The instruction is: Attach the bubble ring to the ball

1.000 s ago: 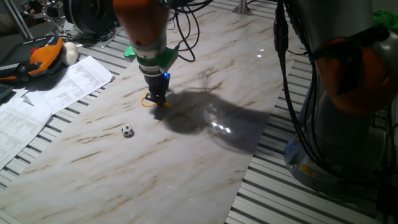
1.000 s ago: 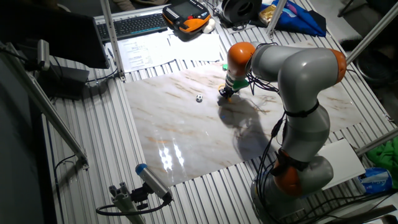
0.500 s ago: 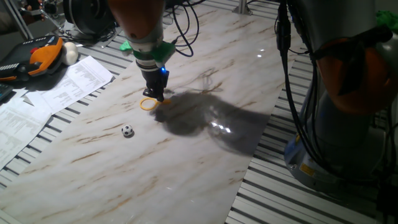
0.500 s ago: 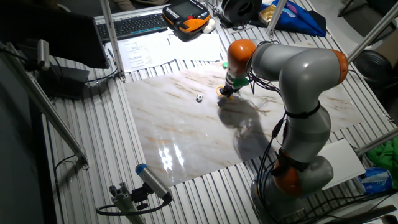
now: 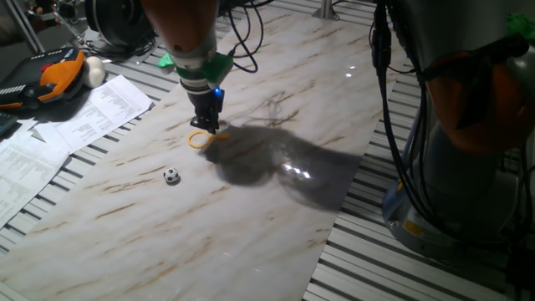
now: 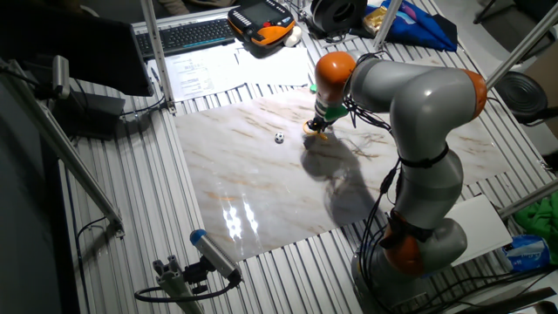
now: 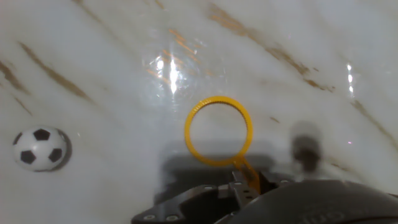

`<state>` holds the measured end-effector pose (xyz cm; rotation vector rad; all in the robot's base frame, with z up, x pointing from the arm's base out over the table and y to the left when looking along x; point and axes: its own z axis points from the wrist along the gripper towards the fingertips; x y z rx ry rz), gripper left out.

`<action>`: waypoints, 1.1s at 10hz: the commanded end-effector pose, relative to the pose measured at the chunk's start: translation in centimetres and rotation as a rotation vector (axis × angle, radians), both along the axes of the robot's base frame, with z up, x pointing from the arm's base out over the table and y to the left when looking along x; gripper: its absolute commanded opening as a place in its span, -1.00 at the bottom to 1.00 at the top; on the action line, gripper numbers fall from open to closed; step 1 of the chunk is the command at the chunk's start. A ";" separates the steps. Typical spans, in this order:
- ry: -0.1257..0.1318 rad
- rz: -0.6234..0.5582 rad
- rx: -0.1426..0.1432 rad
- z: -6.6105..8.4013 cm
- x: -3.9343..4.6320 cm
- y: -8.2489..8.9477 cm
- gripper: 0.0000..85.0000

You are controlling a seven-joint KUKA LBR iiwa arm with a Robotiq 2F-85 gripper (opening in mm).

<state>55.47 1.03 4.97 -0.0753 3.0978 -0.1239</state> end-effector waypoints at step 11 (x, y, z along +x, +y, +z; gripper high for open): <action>0.007 0.057 0.018 -2.9 -0.66 -0.6 -0.20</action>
